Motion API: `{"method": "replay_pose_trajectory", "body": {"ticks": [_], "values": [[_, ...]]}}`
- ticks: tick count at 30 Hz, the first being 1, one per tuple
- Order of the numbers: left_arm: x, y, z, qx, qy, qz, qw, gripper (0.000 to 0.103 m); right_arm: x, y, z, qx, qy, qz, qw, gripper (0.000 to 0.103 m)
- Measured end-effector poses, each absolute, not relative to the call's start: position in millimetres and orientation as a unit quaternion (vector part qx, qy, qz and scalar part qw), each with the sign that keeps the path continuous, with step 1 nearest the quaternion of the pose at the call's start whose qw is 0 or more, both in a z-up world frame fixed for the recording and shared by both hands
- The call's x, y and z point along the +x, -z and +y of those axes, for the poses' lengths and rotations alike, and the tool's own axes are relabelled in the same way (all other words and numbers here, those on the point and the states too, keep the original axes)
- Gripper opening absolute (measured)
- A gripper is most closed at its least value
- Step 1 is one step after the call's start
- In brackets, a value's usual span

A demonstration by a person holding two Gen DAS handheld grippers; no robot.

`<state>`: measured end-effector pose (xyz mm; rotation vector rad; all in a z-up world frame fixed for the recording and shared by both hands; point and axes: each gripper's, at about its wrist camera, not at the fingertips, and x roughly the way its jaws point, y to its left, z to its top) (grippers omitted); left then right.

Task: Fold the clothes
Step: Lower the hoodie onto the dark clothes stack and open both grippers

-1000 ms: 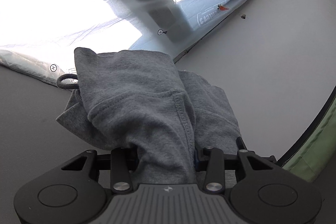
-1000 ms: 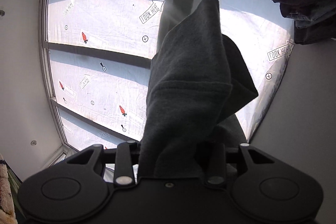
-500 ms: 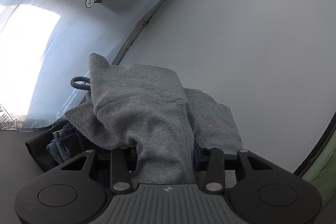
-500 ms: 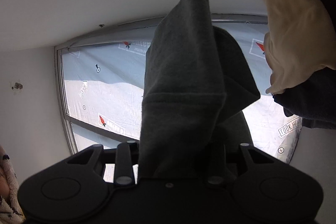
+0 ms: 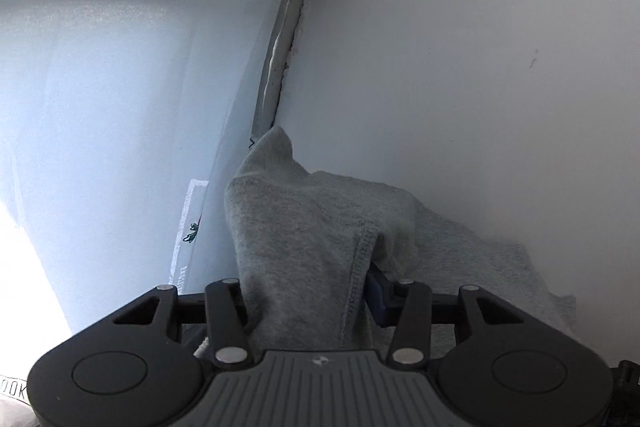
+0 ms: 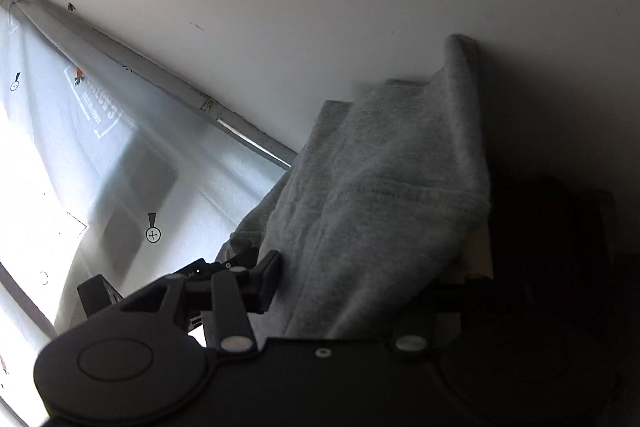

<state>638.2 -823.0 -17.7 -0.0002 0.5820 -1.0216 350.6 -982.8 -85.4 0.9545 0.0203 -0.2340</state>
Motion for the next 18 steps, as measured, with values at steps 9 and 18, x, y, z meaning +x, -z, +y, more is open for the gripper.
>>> {"method": "replay_pose_trajectory", "body": {"ticks": [9,18], "values": [[668.2,59.6,-828.2,-0.046,0.473,0.288,0.831,0.098,343.7,79.6,-986.5,0.412,0.148,0.037,0.898,0.062],[650.8,62.4,-801.0,-0.077,0.433,0.275,0.855,0.101,322.4,80.2,-989.1,0.456,0.175,0.057,0.871,0.065]]}}
